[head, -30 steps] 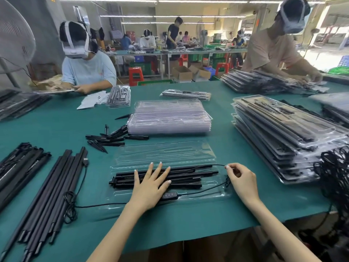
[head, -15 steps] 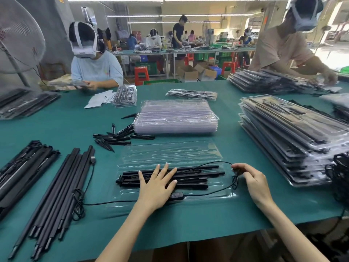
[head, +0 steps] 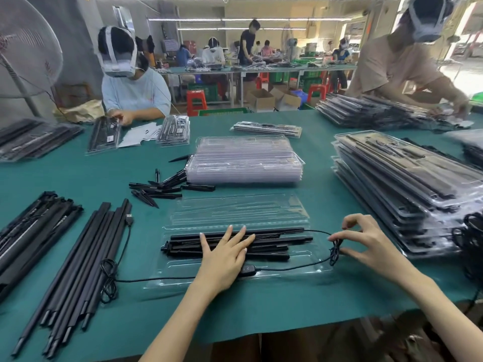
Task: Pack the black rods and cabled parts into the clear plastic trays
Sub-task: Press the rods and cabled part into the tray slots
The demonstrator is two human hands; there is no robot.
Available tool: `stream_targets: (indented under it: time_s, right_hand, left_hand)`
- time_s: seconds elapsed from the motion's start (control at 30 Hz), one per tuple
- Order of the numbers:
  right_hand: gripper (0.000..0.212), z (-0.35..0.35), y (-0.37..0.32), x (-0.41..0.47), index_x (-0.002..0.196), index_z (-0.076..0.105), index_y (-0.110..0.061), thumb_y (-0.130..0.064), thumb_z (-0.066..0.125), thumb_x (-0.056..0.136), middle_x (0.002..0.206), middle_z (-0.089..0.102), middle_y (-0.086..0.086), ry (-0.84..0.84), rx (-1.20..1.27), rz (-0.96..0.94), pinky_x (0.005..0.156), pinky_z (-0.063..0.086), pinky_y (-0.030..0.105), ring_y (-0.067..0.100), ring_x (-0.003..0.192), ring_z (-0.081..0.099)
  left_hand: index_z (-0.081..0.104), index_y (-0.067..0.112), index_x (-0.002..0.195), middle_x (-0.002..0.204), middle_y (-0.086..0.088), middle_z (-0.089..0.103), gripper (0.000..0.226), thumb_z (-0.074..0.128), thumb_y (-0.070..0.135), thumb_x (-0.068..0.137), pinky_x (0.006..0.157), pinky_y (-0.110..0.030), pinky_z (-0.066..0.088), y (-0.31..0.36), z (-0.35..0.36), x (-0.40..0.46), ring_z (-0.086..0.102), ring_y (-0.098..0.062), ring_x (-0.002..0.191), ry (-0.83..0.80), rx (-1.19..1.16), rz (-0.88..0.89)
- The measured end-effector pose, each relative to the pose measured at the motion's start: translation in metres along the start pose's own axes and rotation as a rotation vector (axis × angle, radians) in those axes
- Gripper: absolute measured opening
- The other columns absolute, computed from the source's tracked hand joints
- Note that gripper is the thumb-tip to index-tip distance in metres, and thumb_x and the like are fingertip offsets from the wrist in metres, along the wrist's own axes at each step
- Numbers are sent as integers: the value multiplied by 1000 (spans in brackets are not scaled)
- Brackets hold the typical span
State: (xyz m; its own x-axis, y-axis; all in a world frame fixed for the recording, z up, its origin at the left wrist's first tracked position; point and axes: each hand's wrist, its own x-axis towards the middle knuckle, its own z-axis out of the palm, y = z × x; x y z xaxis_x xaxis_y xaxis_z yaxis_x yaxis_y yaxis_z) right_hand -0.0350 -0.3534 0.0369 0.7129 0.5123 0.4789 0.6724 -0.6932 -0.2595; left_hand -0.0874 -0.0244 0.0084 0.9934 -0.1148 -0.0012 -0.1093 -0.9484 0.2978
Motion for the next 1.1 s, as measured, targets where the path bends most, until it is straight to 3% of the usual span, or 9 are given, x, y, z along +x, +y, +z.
stream_targets:
  time_s: [0.13,0.27,0.4,0.5,0.63,0.77,0.87,0.93,1.1]
  right_hand:
    - [32,0,-3,2,97,75,-9,3,81,67,96,65,4,-54,47,-79,87,39,16,7,91,52]
    - [48,5,-11,1,117,63,-27,-7,77,76,79,65,-9,7,131,39,72,41,14,5,74,55]
    - [51,14,-20,1,119,47,-37,-11,71,82,58,47,0,17,467,205,57,36,11,4,51,43]
    - [41,16,-29,5,110,51,-35,-4,65,87,51,43,1,-105,761,379,48,38,16,10,48,49]
    - [26,15,-35,16,87,73,-20,-3,55,92,53,56,4,-163,958,566,39,35,16,12,44,52]
    - [36,10,-33,19,108,65,2,3,34,91,76,67,30,-287,1313,663,52,54,23,27,59,67]
    - [28,5,-29,18,119,59,-4,-3,53,91,97,70,26,-461,1197,550,66,56,24,26,79,71]
    - [30,6,-29,18,119,60,-13,-7,63,89,91,73,17,-506,972,481,61,51,20,18,73,69]
    - [9,18,-29,19,81,74,-31,-22,72,84,61,70,5,-232,605,469,59,47,22,11,52,61]
  left_hand:
    - [12,61,140,157,23,0,42,16,55,99,101,-65,-24,3,1,1,-11,-6,146,-41,28,-29]
    - [10,64,139,158,21,-1,61,14,80,80,98,-67,-26,6,2,0,-14,-7,145,-69,77,-60]
    - [9,63,139,158,20,-3,80,9,91,64,95,-66,-29,6,3,1,-18,-6,144,-89,90,-67]
    - [8,62,140,158,20,-5,82,14,92,65,95,-66,-29,7,4,2,-19,-6,144,-94,101,-86]
    - [11,62,141,158,21,-5,78,29,89,70,96,-66,-31,9,5,2,-18,-6,144,-93,69,-109]
    - [14,62,140,158,21,-4,77,33,87,71,98,-65,-30,12,4,1,-18,-6,144,-97,37,-119]
    - [14,62,140,158,21,-3,75,34,86,73,99,-66,-29,12,5,0,-17,-6,144,-79,29,-118]
    - [14,62,140,158,21,-2,74,33,86,73,100,-66,-27,11,5,-1,-17,-7,145,-67,31,-115]
    - [14,62,140,158,21,-2,74,35,85,73,100,-66,-28,14,3,1,-16,-7,145,-86,31,-124]
